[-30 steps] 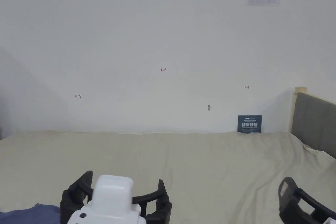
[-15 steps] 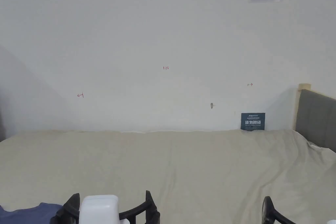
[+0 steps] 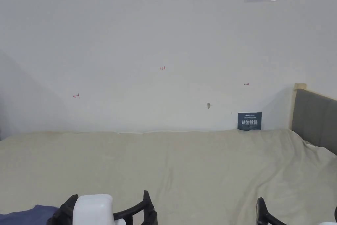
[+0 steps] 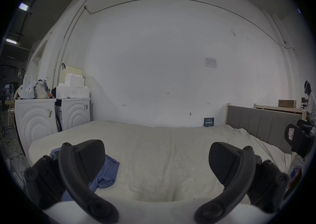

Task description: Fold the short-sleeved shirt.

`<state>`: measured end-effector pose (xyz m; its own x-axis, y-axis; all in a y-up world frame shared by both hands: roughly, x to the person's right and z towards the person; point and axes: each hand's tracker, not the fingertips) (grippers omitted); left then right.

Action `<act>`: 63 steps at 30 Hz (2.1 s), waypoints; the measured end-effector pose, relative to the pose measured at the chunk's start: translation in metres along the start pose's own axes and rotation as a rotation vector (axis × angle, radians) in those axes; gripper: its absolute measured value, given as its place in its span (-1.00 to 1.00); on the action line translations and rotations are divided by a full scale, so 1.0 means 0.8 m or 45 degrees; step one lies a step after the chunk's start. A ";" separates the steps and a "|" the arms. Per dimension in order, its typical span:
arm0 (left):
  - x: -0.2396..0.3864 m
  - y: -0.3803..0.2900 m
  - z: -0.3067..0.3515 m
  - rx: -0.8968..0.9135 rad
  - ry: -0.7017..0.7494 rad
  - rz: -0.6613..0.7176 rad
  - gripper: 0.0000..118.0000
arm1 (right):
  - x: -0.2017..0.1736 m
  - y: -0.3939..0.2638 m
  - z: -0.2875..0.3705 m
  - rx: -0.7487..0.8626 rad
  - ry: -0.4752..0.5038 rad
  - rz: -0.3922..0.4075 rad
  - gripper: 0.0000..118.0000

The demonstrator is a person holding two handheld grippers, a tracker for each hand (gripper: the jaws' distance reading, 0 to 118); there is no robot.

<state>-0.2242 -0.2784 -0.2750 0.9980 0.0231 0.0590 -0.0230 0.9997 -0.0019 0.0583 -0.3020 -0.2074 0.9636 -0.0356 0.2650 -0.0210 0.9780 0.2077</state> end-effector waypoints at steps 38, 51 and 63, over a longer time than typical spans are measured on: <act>0.002 -0.006 -0.007 0.018 0.112 -0.023 -0.99 | 0.012 0.002 -0.007 -0.102 0.016 -0.024 -0.92; -0.005 0.001 -0.008 -0.008 0.044 -0.018 -1.00 | 0.018 0.005 -0.010 -0.141 0.050 -0.048 -0.99; -0.172 0.027 0.082 0.007 0.538 -0.013 -1.00 | -0.139 0.008 -0.040 -0.184 0.566 -0.140 -1.00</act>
<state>-0.3659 -0.2600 -0.2175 0.9345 0.0121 -0.3558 -0.0123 0.9999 0.0019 -0.0402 -0.2855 -0.2658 0.9792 -0.0803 -0.1862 0.0947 0.9930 0.0702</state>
